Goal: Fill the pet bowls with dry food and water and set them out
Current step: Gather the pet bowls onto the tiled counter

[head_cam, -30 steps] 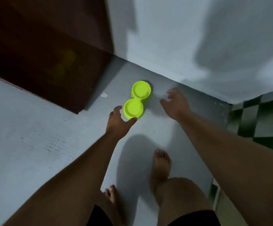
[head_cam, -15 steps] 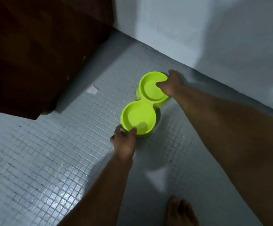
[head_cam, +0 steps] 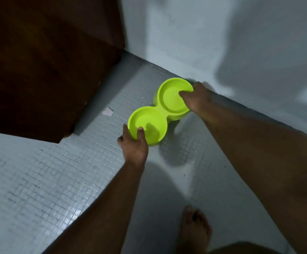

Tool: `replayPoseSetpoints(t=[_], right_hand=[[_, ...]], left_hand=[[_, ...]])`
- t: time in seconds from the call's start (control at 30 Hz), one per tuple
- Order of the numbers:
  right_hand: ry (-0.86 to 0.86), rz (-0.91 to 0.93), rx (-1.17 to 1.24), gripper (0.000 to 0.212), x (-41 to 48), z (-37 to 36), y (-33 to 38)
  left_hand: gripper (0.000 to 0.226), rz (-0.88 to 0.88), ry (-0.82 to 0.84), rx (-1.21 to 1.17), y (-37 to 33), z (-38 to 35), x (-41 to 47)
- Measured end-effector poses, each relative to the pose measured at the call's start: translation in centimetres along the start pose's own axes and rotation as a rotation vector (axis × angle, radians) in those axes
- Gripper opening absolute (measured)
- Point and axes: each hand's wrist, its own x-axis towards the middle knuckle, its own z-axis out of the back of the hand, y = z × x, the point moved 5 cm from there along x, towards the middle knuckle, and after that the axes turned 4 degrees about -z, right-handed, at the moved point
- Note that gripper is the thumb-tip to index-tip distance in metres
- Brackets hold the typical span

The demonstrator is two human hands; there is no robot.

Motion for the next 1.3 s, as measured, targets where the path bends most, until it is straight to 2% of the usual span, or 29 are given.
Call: replayPoseSetpoints(t=[0.1,0.27,0.37,0.53,0.63,0.73,0.8,0.93,1.07,1.3], right_hand=[[0.008,-0.047,-0.004,0.059,-5.2,5.9,1.1],[0.005,-0.073,-0.008,0.055,-17.2,16.7,4.7],[-0.005,-0.08,0.013,0.054,-25.6,23.3,6.5],[-0.084,-0.085,0.19,0.057,-38.6,33.1,8.3],[-0.21,-0.04,0.366,0.058,-46.3,38.4,8.7],[-0.352,-0.029,0.546,0.045,-53.6,42.5,7.5],[-0.398,-0.052,0.601,0.05,-56.8,43.6,6.7],[-0.504,-0.083,0.721,0.039,-65.5,45.6,4.0],[-0.589,-0.15,0.852,0.06,-74.7,46.1,-0.6],[-0.749,-0.289,1.027,0.053,-92.4,43.8,-8.5]], left_hand=[[0.074,-0.035,0.041,0.026,-5.3,3.5,-3.5],[0.107,-0.179,0.167,0.088,-16.4,10.6,-10.7],[0.113,-0.314,0.229,0.178,-23.1,15.1,-16.4],[0.094,-0.45,0.313,0.172,-32.0,22.0,-25.9],[0.063,-0.428,0.375,0.018,-34.7,25.7,-31.3],[0.039,-0.412,0.452,-0.124,-35.5,28.5,-36.3],[0.039,-0.408,0.494,-0.185,-35.0,29.3,-37.9],[0.052,-0.456,0.551,-0.24,-33.2,31.2,-43.5],[0.033,-0.502,0.593,-0.242,-30.8,33.6,-51.7],[0.033,-0.551,0.743,-0.181,-23.1,37.4,-63.6]])
